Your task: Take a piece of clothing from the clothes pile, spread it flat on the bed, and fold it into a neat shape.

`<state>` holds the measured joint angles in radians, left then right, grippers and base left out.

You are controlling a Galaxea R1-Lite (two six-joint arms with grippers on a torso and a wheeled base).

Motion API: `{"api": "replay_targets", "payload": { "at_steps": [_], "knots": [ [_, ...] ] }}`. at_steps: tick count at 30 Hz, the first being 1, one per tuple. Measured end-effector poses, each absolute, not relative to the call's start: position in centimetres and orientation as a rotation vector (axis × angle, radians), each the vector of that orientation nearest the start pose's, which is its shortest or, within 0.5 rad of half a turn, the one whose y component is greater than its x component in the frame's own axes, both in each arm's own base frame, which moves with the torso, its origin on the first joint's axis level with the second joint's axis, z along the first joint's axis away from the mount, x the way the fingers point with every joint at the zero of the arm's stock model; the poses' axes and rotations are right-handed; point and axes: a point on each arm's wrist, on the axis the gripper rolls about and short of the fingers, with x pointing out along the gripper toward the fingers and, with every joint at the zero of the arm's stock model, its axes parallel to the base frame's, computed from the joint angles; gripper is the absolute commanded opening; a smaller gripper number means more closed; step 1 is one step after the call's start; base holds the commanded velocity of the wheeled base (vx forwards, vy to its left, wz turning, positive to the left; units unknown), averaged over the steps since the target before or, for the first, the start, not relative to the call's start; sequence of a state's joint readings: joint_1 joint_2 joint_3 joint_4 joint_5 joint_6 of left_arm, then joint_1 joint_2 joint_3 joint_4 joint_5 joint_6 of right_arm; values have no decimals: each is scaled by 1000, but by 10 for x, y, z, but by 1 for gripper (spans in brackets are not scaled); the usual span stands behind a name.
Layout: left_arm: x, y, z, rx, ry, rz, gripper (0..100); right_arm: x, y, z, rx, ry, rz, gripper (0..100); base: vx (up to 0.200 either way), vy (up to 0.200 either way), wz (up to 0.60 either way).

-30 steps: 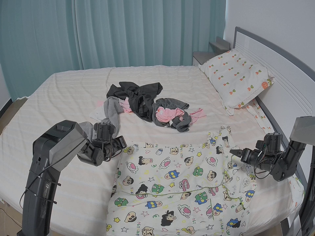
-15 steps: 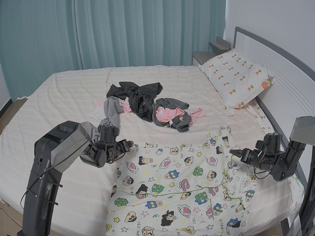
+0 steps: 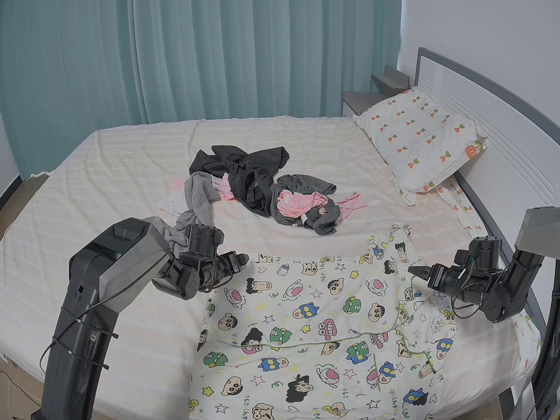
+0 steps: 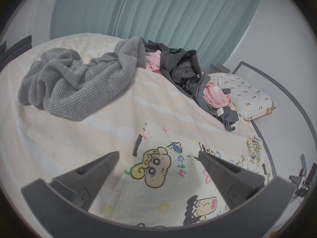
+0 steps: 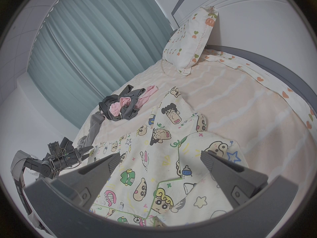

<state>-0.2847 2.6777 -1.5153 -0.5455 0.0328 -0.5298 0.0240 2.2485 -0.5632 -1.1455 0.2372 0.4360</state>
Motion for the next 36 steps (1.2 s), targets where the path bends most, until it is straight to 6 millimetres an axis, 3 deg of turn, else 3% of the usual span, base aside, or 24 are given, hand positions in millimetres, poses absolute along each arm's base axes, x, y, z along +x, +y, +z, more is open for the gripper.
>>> {"api": "replay_targets", "payload": {
  "at_steps": [15, 36],
  "knots": [
    [474, -133, -56, -417, 640, -60, 0, 332, 12, 0, 482, 580, 131, 100, 0, 0, 0],
    [501, -118, -45, -462, 502, 29, 0, 333, 11, 0, 484, 577, 130, 100, 0, 0, 0]
  ]
}}
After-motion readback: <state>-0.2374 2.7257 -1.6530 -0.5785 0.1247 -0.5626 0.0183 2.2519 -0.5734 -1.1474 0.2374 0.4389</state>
